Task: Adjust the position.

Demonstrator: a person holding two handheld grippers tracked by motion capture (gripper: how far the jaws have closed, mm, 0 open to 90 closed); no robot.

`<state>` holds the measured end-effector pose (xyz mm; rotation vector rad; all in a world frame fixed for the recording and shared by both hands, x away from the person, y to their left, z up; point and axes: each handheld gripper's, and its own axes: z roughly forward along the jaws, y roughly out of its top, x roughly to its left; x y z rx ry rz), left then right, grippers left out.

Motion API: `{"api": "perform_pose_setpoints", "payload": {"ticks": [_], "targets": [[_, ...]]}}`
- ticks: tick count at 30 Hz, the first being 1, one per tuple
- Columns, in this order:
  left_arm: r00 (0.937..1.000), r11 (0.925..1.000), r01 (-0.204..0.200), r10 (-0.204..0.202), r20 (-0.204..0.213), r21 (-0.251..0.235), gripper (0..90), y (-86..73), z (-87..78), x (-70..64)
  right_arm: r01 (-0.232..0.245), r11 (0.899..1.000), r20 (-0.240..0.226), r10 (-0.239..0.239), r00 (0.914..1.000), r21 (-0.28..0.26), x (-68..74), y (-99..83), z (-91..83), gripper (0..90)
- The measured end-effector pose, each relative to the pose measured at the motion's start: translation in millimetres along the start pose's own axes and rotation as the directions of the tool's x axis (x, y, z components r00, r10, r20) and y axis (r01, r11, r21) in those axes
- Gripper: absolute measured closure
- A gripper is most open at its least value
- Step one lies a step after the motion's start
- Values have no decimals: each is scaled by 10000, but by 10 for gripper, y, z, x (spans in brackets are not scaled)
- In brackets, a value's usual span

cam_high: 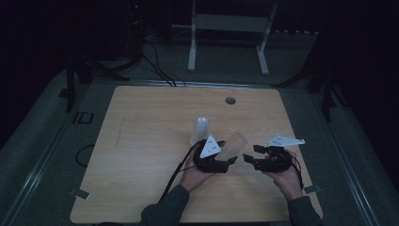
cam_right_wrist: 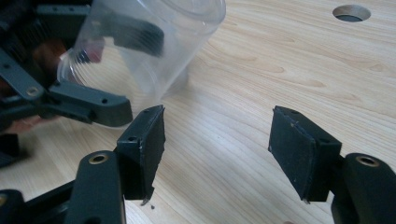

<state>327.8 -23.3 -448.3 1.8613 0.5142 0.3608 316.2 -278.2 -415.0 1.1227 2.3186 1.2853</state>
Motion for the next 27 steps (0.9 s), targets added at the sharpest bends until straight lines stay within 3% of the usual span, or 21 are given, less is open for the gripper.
{"api": "perform_pose_setpoints", "payload": {"ticks": [9, 18, 27], "targets": [[9999, 9999, -83, 82, 142, 115, 299, 5, -13, 18, 670, 9964, 364, -689, 9970, 514, 28, 24, 5, 366], [9995, 9998, -132, 127, 290, 172, 298, 4, -38, 44, 1465, 9830, 534, -1530, 9868, 1105, 79, 55, 18, 366], [9991, 9992, -270, 260, 322, 280, 299, 9, -59, 59, 1929, 9701, 565, -2029, 9776, 1475, 90, 98, -2, 367]]}}
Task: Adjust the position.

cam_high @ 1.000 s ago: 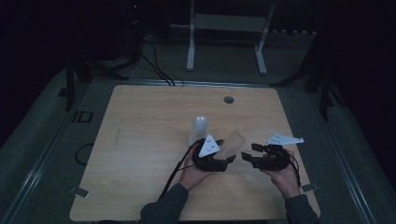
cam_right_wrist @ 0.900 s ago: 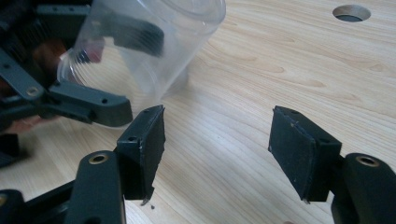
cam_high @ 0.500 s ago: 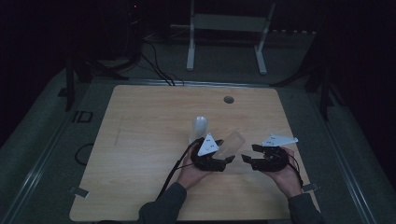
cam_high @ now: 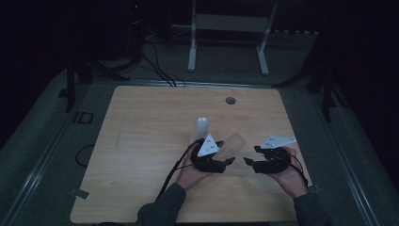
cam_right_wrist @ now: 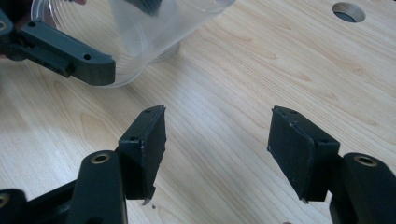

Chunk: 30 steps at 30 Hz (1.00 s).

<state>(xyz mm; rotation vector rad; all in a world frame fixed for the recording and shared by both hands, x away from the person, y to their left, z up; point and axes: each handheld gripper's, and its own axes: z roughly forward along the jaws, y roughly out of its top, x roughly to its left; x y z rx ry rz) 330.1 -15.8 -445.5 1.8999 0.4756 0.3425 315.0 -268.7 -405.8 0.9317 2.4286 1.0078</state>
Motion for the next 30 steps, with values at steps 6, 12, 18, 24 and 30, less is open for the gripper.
{"api": "perform_pose_setpoints", "payload": {"ticks": [6, 12, 18, 24, 30], "targets": [[10000, 9999, -81, 81, 16, 82, 299, 5, -8, 4, 179, 9996, 50, -180, 9998, 214, -11, 14, -18, 366], [9999, 9997, -161, 161, 44, 177, 299, 12, -18, 11, 392, 9982, 82, -396, 9992, 454, -17, 21, -31, 366], [9996, 9994, -282, 281, 48, 212, 299, 35, -38, 33, 665, 9956, 150, -677, 9976, 662, -16, 40, -42, 367], [9994, 9992, -330, 328, 68, 237, 299, 44, -56, 49, 946, 9921, 321, -976, 9947, 828, -3, 57, -52, 381], [9989, 9984, -464, 461, 88, 335, 299, 58, -70, 62, 1133, 9886, 353, -1173, 9925, 990, -8, 75, -57, 385]]}}
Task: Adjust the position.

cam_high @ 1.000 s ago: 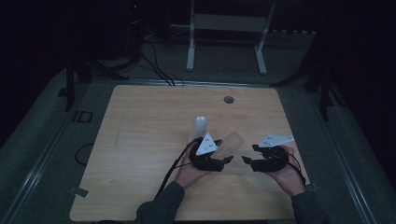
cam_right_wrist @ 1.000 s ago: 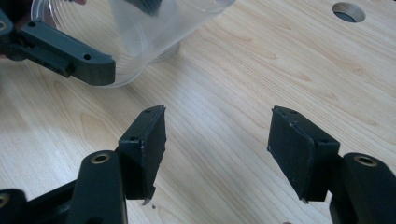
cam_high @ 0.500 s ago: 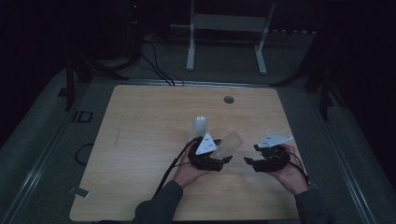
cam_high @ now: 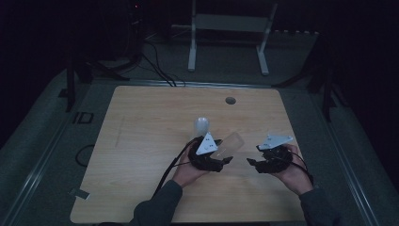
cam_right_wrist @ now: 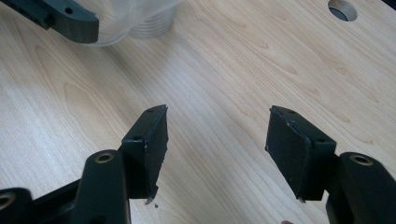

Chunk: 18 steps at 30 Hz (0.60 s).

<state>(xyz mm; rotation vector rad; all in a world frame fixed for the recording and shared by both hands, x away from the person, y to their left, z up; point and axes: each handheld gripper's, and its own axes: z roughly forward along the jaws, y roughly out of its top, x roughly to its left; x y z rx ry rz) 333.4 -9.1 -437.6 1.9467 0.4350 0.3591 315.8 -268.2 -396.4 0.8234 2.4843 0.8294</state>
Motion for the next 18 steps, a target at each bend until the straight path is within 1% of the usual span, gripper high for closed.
{"api": "perform_pose_setpoints", "payload": {"ticks": [6, 11, 18], "targets": [[10000, 10000, -74, 74, -29, 15, 299, 13, -19, 16, 142, 9997, -30, -142, 9999, 178, -5, 20, -14, 384], [9999, 9999, -156, 156, -14, 47, 299, 21, -23, 18, 340, 9990, -80, -338, 9994, 295, -6, 38, -22, 384], [9994, 9992, -338, 337, 22, 217, 299, 40, -31, 21, 687, 9963, -116, -682, 9976, 523, -18, 74, -31, 385]]}}
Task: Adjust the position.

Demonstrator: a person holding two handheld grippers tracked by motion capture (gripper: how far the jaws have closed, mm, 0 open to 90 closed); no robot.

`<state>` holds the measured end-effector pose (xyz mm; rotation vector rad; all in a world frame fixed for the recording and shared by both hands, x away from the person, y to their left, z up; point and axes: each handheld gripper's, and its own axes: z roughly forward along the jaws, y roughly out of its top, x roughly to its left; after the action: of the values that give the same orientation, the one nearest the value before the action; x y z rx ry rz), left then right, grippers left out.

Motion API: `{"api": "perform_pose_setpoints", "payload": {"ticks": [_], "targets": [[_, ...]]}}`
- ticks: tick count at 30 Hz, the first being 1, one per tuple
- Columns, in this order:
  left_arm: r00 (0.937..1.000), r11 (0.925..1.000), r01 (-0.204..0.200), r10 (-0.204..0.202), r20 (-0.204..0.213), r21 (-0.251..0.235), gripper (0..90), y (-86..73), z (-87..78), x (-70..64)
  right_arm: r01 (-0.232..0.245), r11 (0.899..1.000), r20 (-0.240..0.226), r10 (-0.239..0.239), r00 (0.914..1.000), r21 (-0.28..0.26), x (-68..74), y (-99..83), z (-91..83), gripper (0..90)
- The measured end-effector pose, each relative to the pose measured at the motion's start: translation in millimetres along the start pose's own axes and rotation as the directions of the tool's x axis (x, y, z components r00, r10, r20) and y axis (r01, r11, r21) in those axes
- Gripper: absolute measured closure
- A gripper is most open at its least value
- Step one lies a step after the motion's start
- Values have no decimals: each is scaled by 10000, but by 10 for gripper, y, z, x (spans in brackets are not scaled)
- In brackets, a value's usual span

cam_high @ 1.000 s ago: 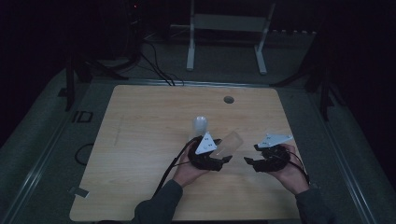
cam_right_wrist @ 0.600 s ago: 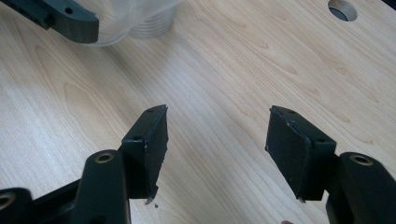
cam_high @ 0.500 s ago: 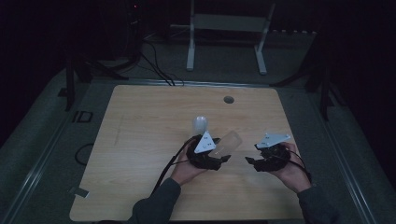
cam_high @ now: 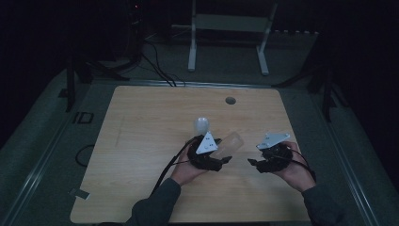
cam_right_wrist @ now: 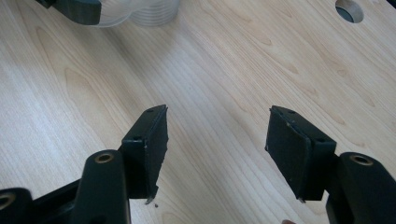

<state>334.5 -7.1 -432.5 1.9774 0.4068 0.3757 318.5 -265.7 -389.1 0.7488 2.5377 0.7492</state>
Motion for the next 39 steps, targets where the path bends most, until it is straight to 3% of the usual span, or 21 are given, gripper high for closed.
{"api": "perform_pose_setpoints", "payload": {"ticks": [23, 39], "targets": [[9995, 9990, -282, 277, 136, 344, 300, 1, -1, -2, 792, 9952, -147, -785, 9968, 579, -31, 103, -61, 384], [9980, 9962, -620, 612, 140, 609, 300, -19, 20, -24, 1556, 9823, -504, -1510, 9872, 1042, -35, 166, -80, 379]]}}
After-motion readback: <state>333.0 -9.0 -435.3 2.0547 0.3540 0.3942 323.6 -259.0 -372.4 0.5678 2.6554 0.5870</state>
